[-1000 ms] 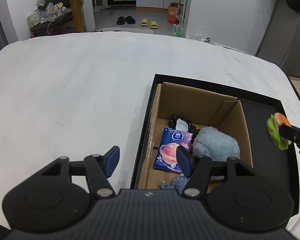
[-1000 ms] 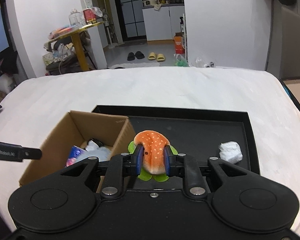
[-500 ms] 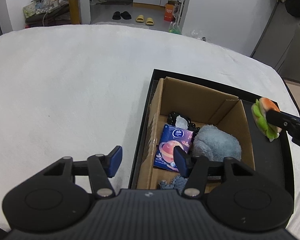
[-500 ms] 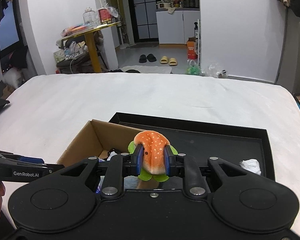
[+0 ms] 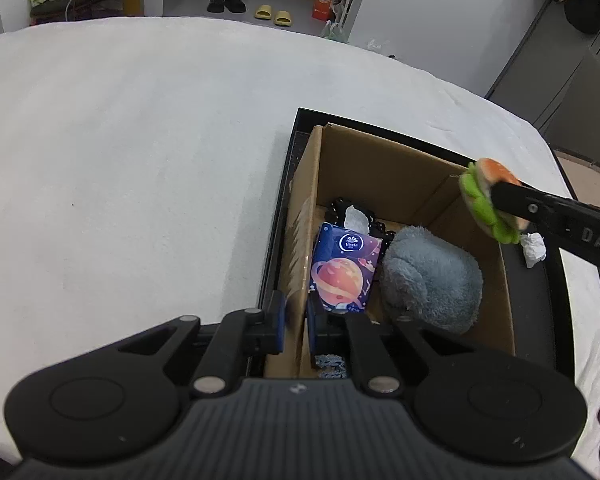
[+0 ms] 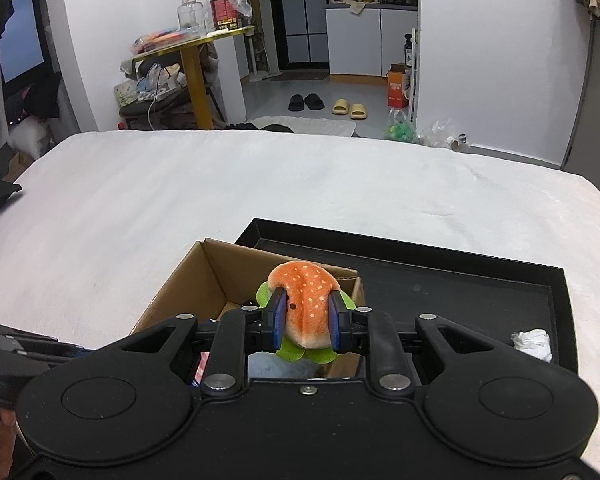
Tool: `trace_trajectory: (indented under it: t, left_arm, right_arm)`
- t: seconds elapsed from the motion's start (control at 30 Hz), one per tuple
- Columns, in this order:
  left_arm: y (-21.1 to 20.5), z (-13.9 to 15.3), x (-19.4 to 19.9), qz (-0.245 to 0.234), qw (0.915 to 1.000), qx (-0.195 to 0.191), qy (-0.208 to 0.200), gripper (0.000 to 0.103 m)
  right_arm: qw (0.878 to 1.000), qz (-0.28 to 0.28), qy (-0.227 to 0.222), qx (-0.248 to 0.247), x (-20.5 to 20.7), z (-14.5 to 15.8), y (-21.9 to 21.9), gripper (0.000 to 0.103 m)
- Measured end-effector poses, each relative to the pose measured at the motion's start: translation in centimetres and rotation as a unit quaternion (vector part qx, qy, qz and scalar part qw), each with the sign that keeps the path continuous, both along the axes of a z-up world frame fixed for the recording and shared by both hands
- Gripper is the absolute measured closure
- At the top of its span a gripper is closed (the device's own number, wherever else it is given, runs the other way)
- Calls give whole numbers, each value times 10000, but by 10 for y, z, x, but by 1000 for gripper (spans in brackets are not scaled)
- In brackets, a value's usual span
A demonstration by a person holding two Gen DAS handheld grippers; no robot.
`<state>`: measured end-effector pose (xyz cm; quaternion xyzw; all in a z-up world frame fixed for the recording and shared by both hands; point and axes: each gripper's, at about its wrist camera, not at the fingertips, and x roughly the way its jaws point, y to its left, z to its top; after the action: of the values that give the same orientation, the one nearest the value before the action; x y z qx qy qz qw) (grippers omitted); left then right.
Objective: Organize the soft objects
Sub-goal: 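Lift the burger plush with the right tool and drop it into the box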
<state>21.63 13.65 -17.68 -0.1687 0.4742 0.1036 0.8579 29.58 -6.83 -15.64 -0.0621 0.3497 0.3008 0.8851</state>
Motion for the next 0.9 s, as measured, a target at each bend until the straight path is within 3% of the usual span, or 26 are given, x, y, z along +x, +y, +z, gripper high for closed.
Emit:
trace_trajectory:
  t: [0.07, 0.13, 0.2, 0.9]
  left_arm:
    - [2, 0, 0, -2, 10000, -67, 5, 93]
    - [4, 0, 0, -20, 9999, -130, 0, 93]
    - [4, 0, 0, -50, 9999, -152, -3, 93]
    - [-2, 6, 1, -78, 9999, 53, 53, 93]
  right_arm:
    - [10000, 3, 31, -23, 1, -1, 4, 81]
    - [10000, -2, 35, -27, 2, -2, 8, 70]
    - [9999, -95, 36, -68, 4, -3, 9, 68]
    - [9973, -679, 142, -223, 14, -12, -17, 68]
